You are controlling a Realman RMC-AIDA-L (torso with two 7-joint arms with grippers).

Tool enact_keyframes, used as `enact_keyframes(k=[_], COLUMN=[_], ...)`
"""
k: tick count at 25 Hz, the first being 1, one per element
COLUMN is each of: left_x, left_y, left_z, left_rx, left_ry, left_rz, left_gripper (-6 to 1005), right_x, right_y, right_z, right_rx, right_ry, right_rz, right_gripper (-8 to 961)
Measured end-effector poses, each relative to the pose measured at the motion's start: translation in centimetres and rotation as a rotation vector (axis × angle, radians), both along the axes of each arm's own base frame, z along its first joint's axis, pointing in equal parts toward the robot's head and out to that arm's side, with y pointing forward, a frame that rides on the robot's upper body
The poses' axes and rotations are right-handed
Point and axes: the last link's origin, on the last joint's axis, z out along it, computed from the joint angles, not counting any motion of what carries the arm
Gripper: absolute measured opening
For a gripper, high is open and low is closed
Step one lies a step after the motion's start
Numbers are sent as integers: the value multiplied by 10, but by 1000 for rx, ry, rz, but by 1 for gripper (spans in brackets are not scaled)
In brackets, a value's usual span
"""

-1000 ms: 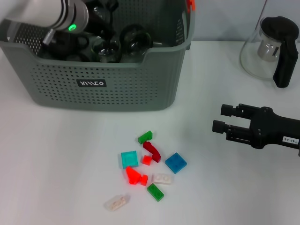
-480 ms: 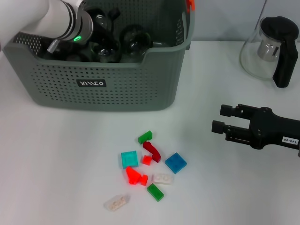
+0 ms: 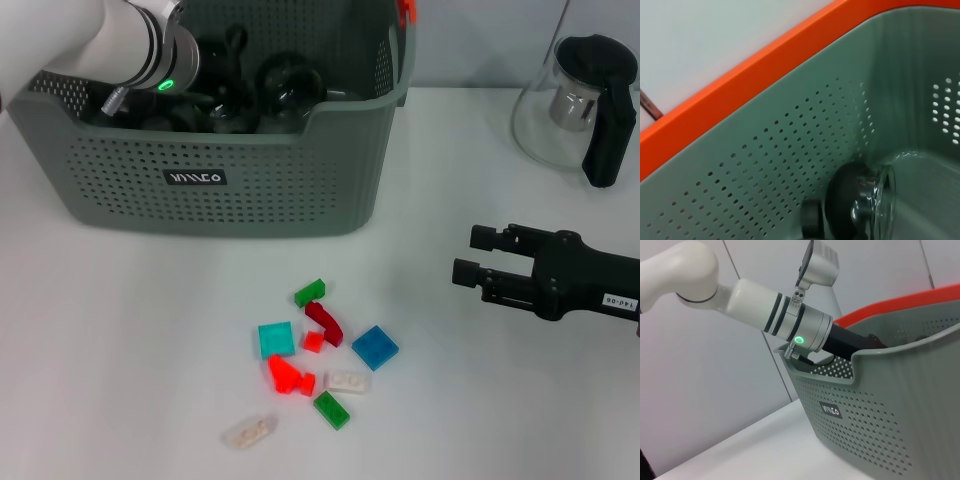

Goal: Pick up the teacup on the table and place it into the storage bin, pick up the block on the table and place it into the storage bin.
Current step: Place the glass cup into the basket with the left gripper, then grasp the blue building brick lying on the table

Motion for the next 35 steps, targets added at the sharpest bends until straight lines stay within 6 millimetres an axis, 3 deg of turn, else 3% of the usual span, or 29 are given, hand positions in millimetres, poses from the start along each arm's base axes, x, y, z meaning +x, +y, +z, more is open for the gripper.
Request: enact_keyframes(k=[9,11,14,16,17,20,24,27,31,35], left_x=[3,5,14,24,24,35,47,55,51,41], left_y=[2,3,4,3,3,-5,-34,-64,-115,-160], left_z=[4,8,23,45,45,73,97,104,103,90], left_rx=[16,32,67,97,97,130,94,1,-178,-382], left_ry=[-6,-17,-40,-69,-69,-129,-263,-389,-582,-665], left_rz=[-8,-7,-13,-15,-15,-8,-31,-82,-190,-341], left_gripper=[258,351,491,570,610,729,760,775,776,772], right_x=[1,1,1,1,1,0,0,0,1,1], right_y=[-1,-1,-1,-1,0,1,2,1,-1,-4], right_z=[0,0,0,0,1,2,4,8,16,24], right_rx=[1,1,2,2,3,5,4,0,-9,-34], right_ry=[0,-1,-1,-2,-2,-5,-6,-2,7,20], right_rz=[-2,-2,-1,-1,0,4,10,22,39,54], right_gripper=[713,713,712,712,712,711,714,714,714,713])
